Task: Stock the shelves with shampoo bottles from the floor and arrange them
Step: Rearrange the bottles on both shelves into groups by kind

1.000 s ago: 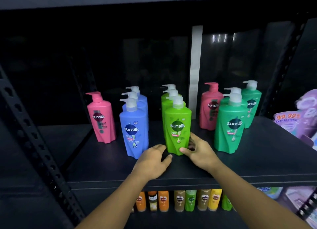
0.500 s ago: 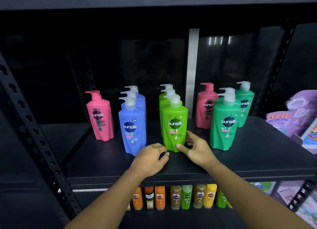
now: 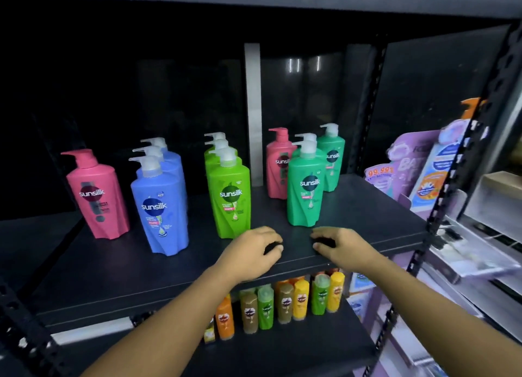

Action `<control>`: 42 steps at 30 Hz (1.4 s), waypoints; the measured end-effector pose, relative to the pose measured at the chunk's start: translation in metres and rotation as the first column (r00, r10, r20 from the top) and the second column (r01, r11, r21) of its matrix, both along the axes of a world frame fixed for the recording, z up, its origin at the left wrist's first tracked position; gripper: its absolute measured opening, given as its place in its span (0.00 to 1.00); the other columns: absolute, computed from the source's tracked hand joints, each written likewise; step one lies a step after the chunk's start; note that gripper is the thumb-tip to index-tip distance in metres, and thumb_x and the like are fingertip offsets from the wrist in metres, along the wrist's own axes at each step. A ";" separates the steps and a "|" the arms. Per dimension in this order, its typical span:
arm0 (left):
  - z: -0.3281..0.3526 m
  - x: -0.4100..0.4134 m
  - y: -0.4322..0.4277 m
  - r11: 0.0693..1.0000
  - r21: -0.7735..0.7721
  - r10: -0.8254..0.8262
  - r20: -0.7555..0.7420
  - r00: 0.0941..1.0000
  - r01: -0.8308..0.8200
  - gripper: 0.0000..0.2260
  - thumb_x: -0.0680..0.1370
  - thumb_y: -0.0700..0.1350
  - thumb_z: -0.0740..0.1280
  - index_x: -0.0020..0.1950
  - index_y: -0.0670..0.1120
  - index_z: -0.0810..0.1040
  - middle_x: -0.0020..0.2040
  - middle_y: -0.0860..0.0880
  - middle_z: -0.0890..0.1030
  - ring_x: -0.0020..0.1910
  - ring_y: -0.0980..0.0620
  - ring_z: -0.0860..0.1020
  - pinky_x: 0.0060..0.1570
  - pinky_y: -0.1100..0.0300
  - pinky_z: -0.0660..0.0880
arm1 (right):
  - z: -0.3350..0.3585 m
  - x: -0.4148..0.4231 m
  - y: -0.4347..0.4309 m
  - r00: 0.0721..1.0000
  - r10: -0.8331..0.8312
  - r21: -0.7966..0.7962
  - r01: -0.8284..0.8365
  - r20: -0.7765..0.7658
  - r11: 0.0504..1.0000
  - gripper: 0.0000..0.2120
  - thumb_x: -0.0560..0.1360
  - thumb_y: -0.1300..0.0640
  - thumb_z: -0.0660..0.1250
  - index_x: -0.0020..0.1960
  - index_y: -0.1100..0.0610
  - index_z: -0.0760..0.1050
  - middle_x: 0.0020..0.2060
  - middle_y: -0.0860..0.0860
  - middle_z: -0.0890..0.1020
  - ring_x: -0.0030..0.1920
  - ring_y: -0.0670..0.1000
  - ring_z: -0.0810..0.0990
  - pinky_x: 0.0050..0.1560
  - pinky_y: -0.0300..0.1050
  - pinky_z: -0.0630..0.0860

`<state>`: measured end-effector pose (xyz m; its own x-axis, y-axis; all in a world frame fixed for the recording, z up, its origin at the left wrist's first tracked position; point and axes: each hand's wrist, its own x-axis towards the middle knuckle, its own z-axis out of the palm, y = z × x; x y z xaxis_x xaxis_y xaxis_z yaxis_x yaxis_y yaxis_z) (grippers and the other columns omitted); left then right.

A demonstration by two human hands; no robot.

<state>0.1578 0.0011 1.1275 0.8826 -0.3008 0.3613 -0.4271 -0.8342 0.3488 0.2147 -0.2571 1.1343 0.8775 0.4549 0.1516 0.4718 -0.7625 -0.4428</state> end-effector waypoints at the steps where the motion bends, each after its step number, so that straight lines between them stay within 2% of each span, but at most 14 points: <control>1: 0.001 0.008 -0.008 1.000 0.003 -0.003 0.000 1.000 0.003 0.16 0.82 0.53 0.63 0.64 0.47 0.82 0.63 0.53 0.81 0.61 0.53 0.78 0.64 0.56 0.74 | 0.000 0.002 -0.004 1.000 -0.029 -0.017 0.028 -0.006 0.999 0.19 0.79 0.50 0.68 0.68 0.54 0.78 0.70 0.47 0.77 0.70 0.48 0.74 0.66 0.32 0.63; 4: 0.001 0.028 -0.028 0.998 -0.053 0.030 0.005 1.000 -0.030 0.15 0.81 0.52 0.66 0.65 0.49 0.82 0.65 0.54 0.81 0.63 0.53 0.78 0.67 0.58 0.72 | 0.000 0.007 -0.015 0.993 -0.105 -0.068 0.102 -0.046 0.992 0.26 0.81 0.45 0.65 0.76 0.54 0.69 0.76 0.49 0.69 0.76 0.51 0.66 0.75 0.43 0.60; 8: -0.003 0.045 -0.042 0.925 -0.340 0.176 -0.019 0.984 -0.172 0.14 0.79 0.50 0.70 0.65 0.50 0.80 0.61 0.53 0.82 0.60 0.54 0.79 0.64 0.55 0.75 | -0.002 0.017 -0.033 0.987 -0.140 -0.144 0.127 -0.083 0.981 0.30 0.83 0.43 0.60 0.80 0.55 0.61 0.80 0.50 0.61 0.80 0.52 0.58 0.78 0.47 0.54; 13: 0.000 0.068 -0.056 0.801 -0.510 0.231 -0.220 0.948 -0.314 0.39 0.75 0.52 0.76 0.82 0.51 0.60 0.71 0.49 0.74 0.67 0.52 0.76 0.69 0.49 0.75 | 0.009 0.044 -0.036 0.976 -0.108 -0.176 0.075 -0.187 0.982 0.33 0.82 0.41 0.61 0.80 0.56 0.59 0.80 0.54 0.60 0.80 0.56 0.57 0.79 0.51 0.56; 16: 0.002 0.084 -0.063 0.765 -0.556 0.200 -0.274 0.941 -0.325 0.43 0.72 0.52 0.79 0.81 0.54 0.59 0.70 0.54 0.75 0.67 0.53 0.77 0.69 0.50 0.75 | 0.010 0.067 -0.037 0.966 -0.089 -0.144 0.055 -0.242 0.988 0.34 0.81 0.40 0.61 0.81 0.55 0.57 0.82 0.52 0.55 0.81 0.54 0.51 0.80 0.53 0.50; 19: 0.003 0.097 -0.067 0.757 -0.573 0.188 -0.269 0.945 -0.314 0.36 0.70 0.53 0.80 0.73 0.60 0.66 0.63 0.59 0.80 0.60 0.60 0.80 0.63 0.54 0.79 | 0.006 0.086 -0.043 0.958 -0.099 0.025 0.109 -0.269 0.994 0.29 0.81 0.43 0.64 0.78 0.53 0.64 0.78 0.50 0.64 0.78 0.53 0.63 0.76 0.48 0.59; 21: 0.007 0.100 -0.072 0.759 -0.574 0.178 -0.273 0.946 -0.308 0.34 0.70 0.52 0.81 0.71 0.59 0.68 0.60 0.60 0.82 0.56 0.65 0.80 0.55 0.63 0.79 | 0.003 0.095 -0.045 0.950 -0.098 0.177 0.155 -0.296 0.972 0.28 0.80 0.45 0.67 0.77 0.53 0.67 0.74 0.49 0.71 0.74 0.51 0.69 0.73 0.45 0.65; 23: 0.009 0.100 -0.077 0.749 -0.580 0.189 -0.277 0.942 -0.320 0.32 0.70 0.53 0.81 0.69 0.59 0.68 0.58 0.61 0.82 0.53 0.68 0.80 0.48 0.71 0.75 | 0.001 0.102 -0.044 0.943 -0.075 0.311 0.181 -0.324 0.933 0.28 0.79 0.46 0.69 0.76 0.52 0.68 0.72 0.48 0.73 0.73 0.50 0.70 0.72 0.45 0.67; 27: 0.006 0.098 -0.079 0.727 -0.589 0.242 -0.261 0.935 -0.352 0.29 0.69 0.51 0.81 0.63 0.61 0.68 0.54 0.64 0.82 0.50 0.72 0.79 0.44 0.75 0.74 | -0.004 0.115 -0.035 0.943 -0.067 0.467 0.223 -0.327 0.856 0.28 0.78 0.46 0.71 0.75 0.50 0.69 0.71 0.47 0.73 0.73 0.50 0.71 0.69 0.43 0.68; 31: 0.003 0.099 -0.074 0.671 -0.627 0.315 -0.243 0.918 -0.396 0.33 0.70 0.46 0.81 0.67 0.62 0.66 0.57 0.62 0.81 0.55 0.68 0.79 0.49 0.73 0.73 | -0.007 0.125 -0.022 0.949 -0.066 0.540 0.232 -0.310 0.809 0.31 0.75 0.47 0.74 0.75 0.50 0.68 0.72 0.46 0.73 0.72 0.48 0.71 0.71 0.46 0.68; 34: -0.002 0.105 -0.067 0.625 -0.651 0.404 -0.202 0.892 -0.430 0.36 0.68 0.45 0.80 0.70 0.59 0.66 0.63 0.58 0.78 0.63 0.58 0.78 0.63 0.57 0.75 | -0.009 0.132 -0.012 0.950 -0.043 0.565 0.220 -0.309 0.795 0.35 0.72 0.46 0.76 0.76 0.48 0.66 0.72 0.45 0.73 0.73 0.46 0.70 0.74 0.49 0.67; 36: -0.001 0.106 -0.064 0.600 -0.666 0.438 -0.190 0.879 -0.443 0.37 0.68 0.45 0.79 0.73 0.58 0.65 0.65 0.57 0.77 0.65 0.57 0.77 0.67 0.49 0.74 | -0.009 0.135 -0.008 0.950 -0.018 0.583 0.206 -0.311 0.786 0.41 0.68 0.41 0.77 0.76 0.46 0.64 0.71 0.44 0.74 0.73 0.45 0.70 0.75 0.51 0.66; 38: 0.001 0.106 -0.065 0.585 -0.670 0.456 -0.195 0.868 -0.457 0.38 0.70 0.42 0.78 0.74 0.58 0.64 0.65 0.58 0.77 0.65 0.57 0.77 0.68 0.48 0.74 | -0.010 0.137 -0.005 0.947 0.011 0.609 0.198 -0.322 0.768 0.44 0.63 0.37 0.78 0.75 0.42 0.64 0.68 0.41 0.77 0.71 0.44 0.72 0.75 0.53 0.67; 42: 0.002 0.106 -0.066 0.584 -0.660 0.462 -0.207 0.862 -0.472 0.40 0.72 0.39 0.76 0.77 0.59 0.60 0.66 0.58 0.77 0.65 0.57 0.77 0.68 0.50 0.74 | -0.014 0.143 0.002 0.952 0.085 0.627 0.124 -0.292 0.769 0.37 0.62 0.38 0.81 0.67 0.32 0.69 0.61 0.36 0.81 0.65 0.40 0.77 0.71 0.54 0.71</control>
<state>0.2633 -0.0648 1.1294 0.8366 0.4729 0.2765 -0.0391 -0.4520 0.8912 0.3576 -0.2551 1.1202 0.9343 0.3287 0.1381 0.2318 -0.2660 -0.9357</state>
